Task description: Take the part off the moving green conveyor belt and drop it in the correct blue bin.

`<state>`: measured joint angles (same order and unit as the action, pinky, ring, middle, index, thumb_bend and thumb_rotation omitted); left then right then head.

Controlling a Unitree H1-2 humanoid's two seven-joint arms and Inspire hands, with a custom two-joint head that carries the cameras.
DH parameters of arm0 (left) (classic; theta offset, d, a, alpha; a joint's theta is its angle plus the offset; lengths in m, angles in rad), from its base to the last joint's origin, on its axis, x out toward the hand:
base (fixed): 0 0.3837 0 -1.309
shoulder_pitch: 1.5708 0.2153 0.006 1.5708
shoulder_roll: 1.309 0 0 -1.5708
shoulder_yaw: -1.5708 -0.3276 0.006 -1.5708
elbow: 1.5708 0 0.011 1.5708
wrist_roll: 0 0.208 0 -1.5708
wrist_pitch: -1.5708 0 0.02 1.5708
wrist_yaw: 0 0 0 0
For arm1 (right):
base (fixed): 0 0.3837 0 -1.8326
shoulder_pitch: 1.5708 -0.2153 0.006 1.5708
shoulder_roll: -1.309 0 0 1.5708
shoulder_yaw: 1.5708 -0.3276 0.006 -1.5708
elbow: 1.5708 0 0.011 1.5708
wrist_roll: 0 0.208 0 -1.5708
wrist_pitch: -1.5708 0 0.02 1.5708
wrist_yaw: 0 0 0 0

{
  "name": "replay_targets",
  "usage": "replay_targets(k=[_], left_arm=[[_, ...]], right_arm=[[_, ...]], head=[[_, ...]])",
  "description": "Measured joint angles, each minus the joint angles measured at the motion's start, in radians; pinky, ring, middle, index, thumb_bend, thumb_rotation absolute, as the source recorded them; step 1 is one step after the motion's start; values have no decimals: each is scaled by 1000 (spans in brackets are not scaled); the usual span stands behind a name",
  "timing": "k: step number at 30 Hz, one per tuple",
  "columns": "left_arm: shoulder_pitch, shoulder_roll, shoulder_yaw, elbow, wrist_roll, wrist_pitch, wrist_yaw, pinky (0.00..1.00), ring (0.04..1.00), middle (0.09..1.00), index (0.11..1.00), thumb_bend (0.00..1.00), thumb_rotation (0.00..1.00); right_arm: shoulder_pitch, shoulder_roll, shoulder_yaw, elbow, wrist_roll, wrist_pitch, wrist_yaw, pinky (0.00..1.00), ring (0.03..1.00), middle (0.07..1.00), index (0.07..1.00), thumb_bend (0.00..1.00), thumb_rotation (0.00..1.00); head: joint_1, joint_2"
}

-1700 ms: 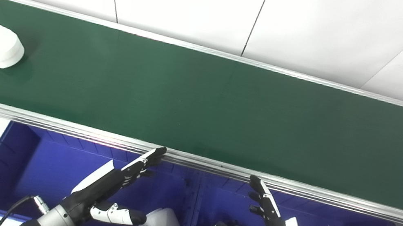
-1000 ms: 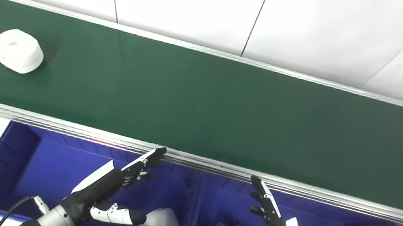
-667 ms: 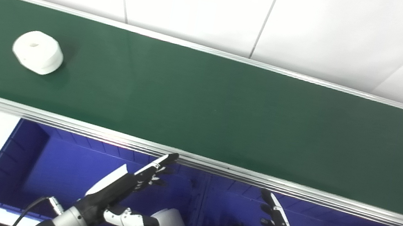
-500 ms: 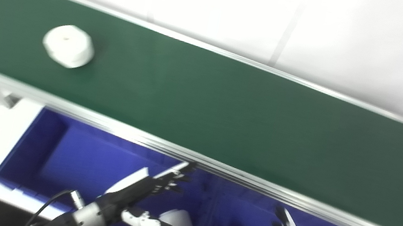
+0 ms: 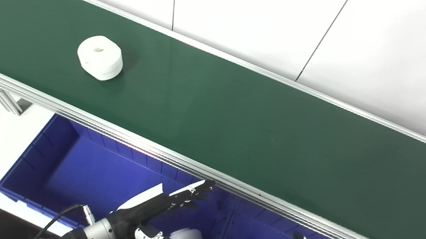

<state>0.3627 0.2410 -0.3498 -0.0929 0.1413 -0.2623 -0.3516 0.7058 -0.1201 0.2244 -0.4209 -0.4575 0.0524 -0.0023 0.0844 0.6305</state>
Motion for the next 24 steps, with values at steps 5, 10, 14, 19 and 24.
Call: replay_targets(k=[5, 10, 14, 19, 24], left_arm=[[-3, 0, 0, 10, 0, -10, 0, 850, 935, 981, 989, 804, 572], [-11, 0, 0, 40, 0, -34, 1, 842, 935, 980, 987, 805, 570], [-12, 1, 0, 43, -2, -37, 0, 826, 932, 983, 986, 808, 557], [-14, 1, 0, 49, -1, -44, 1, 816, 925, 976, 980, 802, 560], [-16, 1, 0, 59, -2, -52, 1, 828, 932, 977, 980, 793, 549]], right_arm=[[-7, 0, 4, 12, 0, -2, -6, 768, 865, 903, 912, 655, 316], [-18, 0, 11, 37, -5, -28, -15, 770, 861, 896, 907, 668, 325], [-18, 0, 11, 38, -6, -29, -15, 761, 865, 905, 913, 673, 355], [-18, 0, 11, 38, 1, -29, -14, 747, 861, 906, 909, 687, 359], [-21, 1, 11, 39, 0, -29, -14, 740, 856, 903, 911, 689, 374]], head=[[-17, -21], [-41, -54], [-43, -61], [-41, -66], [-58, -63]])
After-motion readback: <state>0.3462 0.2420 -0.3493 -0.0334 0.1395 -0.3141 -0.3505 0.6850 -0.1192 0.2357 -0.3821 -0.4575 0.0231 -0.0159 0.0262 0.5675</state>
